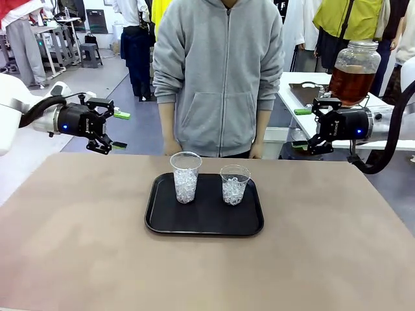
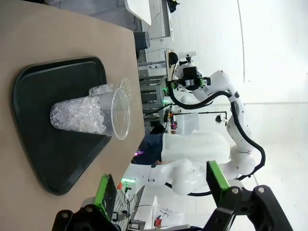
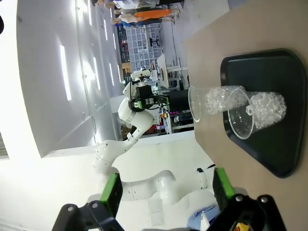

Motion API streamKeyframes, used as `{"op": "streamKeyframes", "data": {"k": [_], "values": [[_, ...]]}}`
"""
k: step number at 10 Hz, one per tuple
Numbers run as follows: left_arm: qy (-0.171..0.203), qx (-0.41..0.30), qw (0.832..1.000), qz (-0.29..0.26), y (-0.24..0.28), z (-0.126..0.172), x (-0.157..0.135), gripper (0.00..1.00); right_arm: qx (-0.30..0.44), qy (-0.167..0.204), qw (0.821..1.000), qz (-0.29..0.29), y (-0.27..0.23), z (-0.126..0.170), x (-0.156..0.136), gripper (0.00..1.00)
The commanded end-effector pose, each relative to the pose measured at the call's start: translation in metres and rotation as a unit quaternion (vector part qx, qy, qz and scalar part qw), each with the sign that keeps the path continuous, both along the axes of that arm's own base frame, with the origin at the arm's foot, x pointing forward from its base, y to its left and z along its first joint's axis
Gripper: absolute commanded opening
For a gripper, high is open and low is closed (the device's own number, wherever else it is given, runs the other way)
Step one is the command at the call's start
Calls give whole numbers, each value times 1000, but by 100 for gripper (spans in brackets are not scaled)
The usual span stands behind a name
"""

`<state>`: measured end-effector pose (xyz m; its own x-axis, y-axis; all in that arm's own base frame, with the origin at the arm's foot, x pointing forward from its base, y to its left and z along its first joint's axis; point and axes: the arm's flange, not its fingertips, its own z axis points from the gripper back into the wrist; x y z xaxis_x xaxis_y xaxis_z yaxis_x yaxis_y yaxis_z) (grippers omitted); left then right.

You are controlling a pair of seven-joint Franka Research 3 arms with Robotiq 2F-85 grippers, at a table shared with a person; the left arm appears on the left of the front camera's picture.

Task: Pour the drink into the iced cup.
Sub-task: Pick up the iced cup indicated by the human and present it to them.

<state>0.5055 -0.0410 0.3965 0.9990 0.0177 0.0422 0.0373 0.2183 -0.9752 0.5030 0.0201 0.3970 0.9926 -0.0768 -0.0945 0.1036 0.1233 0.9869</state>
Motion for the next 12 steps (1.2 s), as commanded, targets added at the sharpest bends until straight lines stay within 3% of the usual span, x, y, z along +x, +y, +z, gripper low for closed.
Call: {"op": "streamKeyframes", "data": {"k": [1,12], "values": [[9,3,1000,3,0,-1,0,100,-1,1,1000,-4,-1,0,1,100],[9,3,1000,3,0,-1,0,100,-1,1,1000,-4,-1,0,1,100]]}}
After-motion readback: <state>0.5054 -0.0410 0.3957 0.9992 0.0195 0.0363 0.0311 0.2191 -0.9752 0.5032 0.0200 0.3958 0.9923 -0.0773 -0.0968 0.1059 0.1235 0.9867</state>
